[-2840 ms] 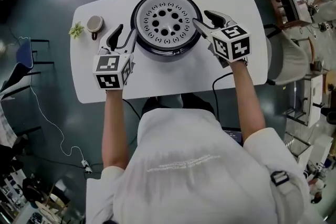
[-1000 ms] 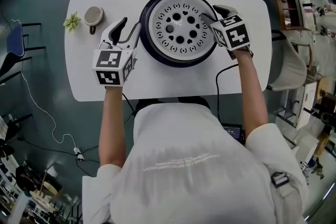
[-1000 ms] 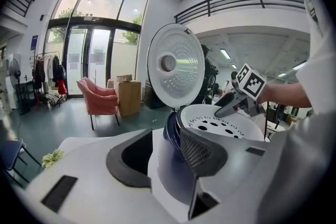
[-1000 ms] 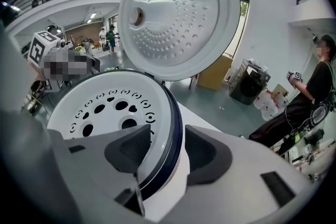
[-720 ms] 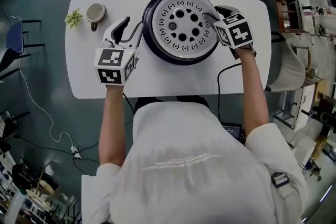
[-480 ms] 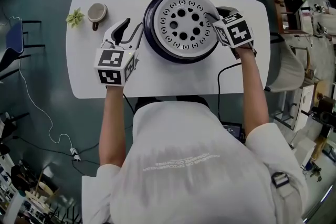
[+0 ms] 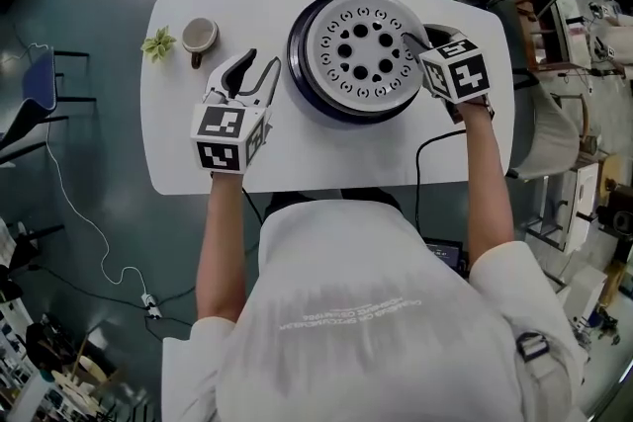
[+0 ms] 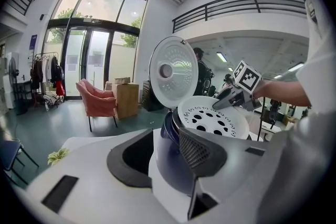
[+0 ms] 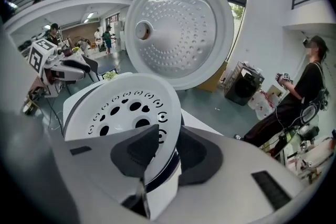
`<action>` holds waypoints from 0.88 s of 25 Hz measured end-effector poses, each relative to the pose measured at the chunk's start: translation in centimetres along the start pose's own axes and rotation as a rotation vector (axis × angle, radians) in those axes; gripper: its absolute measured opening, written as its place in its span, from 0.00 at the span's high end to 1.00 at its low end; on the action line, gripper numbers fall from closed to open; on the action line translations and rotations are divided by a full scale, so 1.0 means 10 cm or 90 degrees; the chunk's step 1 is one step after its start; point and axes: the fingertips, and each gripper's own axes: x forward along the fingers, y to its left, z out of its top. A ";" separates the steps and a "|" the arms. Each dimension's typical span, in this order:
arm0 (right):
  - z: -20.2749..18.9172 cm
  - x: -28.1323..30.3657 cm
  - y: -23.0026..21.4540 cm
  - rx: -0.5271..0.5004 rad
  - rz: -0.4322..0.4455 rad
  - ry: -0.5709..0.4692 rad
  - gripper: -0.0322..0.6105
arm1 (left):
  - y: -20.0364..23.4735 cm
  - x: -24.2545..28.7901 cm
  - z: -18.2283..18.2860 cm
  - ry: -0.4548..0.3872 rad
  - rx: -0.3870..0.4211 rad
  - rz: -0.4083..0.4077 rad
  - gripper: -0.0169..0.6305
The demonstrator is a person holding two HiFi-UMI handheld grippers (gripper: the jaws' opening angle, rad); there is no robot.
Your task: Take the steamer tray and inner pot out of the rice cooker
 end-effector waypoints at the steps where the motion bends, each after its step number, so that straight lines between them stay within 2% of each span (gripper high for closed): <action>1: 0.02 -0.03 -0.01 0.018 0.002 -0.010 0.77 | 0.00 0.00 0.01 -0.002 0.002 -0.003 0.71; 7: 0.09 -0.22 -0.07 0.155 -0.007 -0.083 0.81 | 0.02 -0.03 0.10 -0.019 0.015 -0.028 0.71; 10: 0.16 -0.27 -0.06 0.218 -0.024 -0.115 0.88 | 0.17 -0.05 0.17 -0.029 0.026 -0.044 0.71; 16: 0.22 -0.40 0.10 0.256 -0.059 -0.143 0.88 | 0.41 -0.12 0.36 -0.048 0.057 -0.077 0.71; 22: 0.04 -0.68 0.16 0.343 -0.098 -0.188 0.88 | 0.31 -0.06 0.52 -0.054 0.101 -0.139 0.71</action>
